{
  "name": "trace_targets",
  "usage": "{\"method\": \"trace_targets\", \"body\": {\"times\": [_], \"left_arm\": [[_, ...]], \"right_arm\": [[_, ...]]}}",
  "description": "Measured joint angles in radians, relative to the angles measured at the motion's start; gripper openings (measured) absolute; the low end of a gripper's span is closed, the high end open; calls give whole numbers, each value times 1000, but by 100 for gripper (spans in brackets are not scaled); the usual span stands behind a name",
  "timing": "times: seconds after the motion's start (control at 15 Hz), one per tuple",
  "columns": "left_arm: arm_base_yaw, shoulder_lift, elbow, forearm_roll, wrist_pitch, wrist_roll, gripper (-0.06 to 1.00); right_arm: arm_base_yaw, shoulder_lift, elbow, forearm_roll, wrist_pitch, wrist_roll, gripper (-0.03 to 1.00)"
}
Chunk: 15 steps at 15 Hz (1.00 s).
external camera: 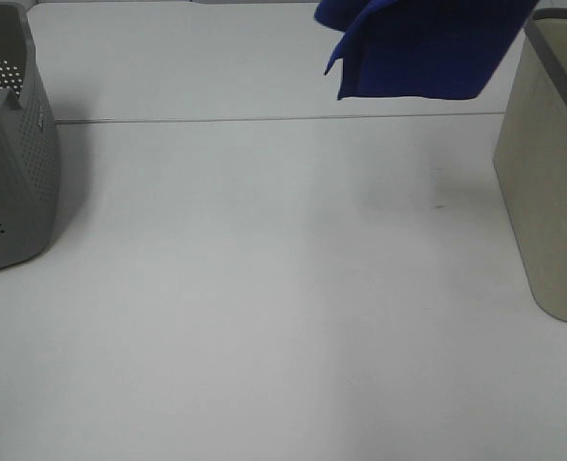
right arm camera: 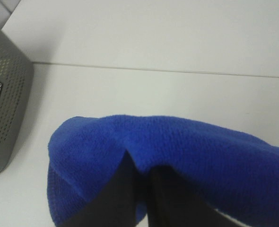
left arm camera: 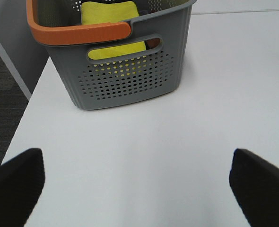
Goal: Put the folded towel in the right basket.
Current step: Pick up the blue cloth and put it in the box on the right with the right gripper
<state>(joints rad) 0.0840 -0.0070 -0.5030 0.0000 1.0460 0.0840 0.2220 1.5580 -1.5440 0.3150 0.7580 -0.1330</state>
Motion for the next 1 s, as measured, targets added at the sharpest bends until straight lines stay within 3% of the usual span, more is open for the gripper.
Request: {"method": "trace_targets", "body": {"times": [0.33, 0.53, 0.8, 1.0], "left_arm": [[0, 0, 0, 0, 0, 0, 99], [0, 0, 0, 0, 0, 0, 99], [0, 0, 0, 0, 0, 0, 99], [0, 0, 0, 0, 0, 0, 99]], "right_arm": [[-251, -7, 0, 96, -5, -5, 5], [-405, -7, 0, 179, -60, -4, 5], [-539, -7, 0, 301, -153, 16, 5], [-566, -7, 0, 334, -203, 16, 5]]}}
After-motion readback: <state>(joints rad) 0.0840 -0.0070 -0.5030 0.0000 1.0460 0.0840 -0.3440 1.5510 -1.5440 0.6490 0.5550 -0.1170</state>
